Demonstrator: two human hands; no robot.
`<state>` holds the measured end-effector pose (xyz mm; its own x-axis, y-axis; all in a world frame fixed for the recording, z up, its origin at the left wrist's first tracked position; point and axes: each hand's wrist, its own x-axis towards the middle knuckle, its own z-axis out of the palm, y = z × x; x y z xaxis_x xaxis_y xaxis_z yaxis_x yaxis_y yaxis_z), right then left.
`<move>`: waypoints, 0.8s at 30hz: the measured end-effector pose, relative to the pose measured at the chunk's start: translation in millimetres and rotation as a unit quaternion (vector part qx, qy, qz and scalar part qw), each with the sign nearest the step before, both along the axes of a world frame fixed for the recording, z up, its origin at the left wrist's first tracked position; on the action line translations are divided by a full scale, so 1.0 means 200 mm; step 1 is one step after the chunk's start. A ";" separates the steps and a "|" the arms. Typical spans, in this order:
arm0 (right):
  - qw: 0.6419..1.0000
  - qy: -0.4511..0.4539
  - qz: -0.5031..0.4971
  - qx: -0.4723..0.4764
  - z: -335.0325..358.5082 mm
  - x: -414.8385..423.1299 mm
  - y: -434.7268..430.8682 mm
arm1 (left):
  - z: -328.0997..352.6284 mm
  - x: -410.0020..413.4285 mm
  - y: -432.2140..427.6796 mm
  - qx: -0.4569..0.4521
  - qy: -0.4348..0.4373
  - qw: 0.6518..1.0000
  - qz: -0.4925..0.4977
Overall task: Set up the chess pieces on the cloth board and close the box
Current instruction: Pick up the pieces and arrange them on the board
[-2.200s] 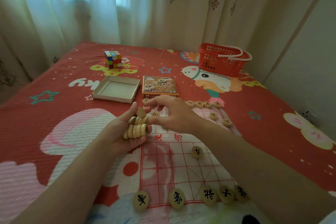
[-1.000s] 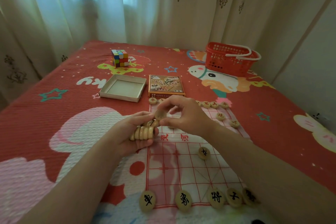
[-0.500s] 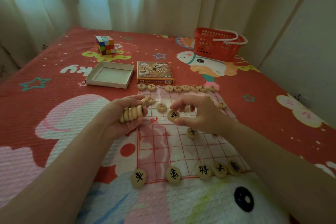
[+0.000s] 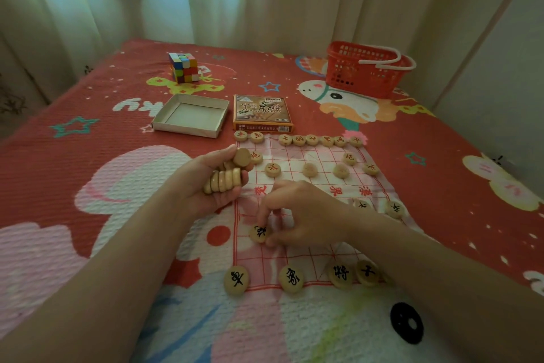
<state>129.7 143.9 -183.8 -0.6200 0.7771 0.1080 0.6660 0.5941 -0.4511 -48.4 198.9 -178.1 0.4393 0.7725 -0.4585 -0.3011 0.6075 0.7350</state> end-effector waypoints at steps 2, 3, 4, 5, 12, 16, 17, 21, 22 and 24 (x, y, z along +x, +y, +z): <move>1.000 0.004 0.007 -0.003 0.00 0.00 0.01 | 0.00 0.00 0.00 -0.001 0.005 1.000 0.001; 1.000 0.008 0.012 -0.002 0.01 0.01 0.01 | 0.00 0.00 0.00 0.001 0.007 1.000 0.004; 1.000 0.015 0.015 0.003 0.01 0.01 0.01 | 0.00 0.01 0.00 0.004 0.009 1.000 0.005; 0.999 0.027 0.013 0.010 0.02 0.02 0.02 | 0.00 0.01 0.00 0.006 0.012 1.000 0.004; 0.983 0.145 -0.099 0.062 0.09 0.05 0.09 | 0.01 0.01 -0.03 0.068 0.048 0.996 -0.033; 0.979 0.164 -0.110 0.058 0.09 -0.01 0.10 | 0.02 0.02 -0.06 0.100 0.056 0.992 -0.054; 0.977 0.173 -0.113 0.058 0.08 -0.02 0.11 | 0.02 0.03 -0.07 0.103 0.054 0.991 -0.059; 0.962 0.221 -0.139 0.077 0.05 -0.06 0.11 | 0.01 0.04 -0.08 0.122 0.053 0.989 -0.067; 0.958 0.232 -0.143 0.088 0.05 -0.06 0.11 | 0.02 0.04 -0.08 0.124 0.049 0.989 -0.068; 0.946 0.265 -0.154 0.102 0.03 -0.05 0.10 | 0.02 0.04 -0.08 0.105 0.028 0.992 -0.071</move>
<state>119.0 164.7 -176.9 -0.1842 0.8420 0.5070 0.5343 0.5187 -0.6674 -40.2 183.3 -174.8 0.5287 0.7862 -0.3198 -0.1793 0.4718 0.8633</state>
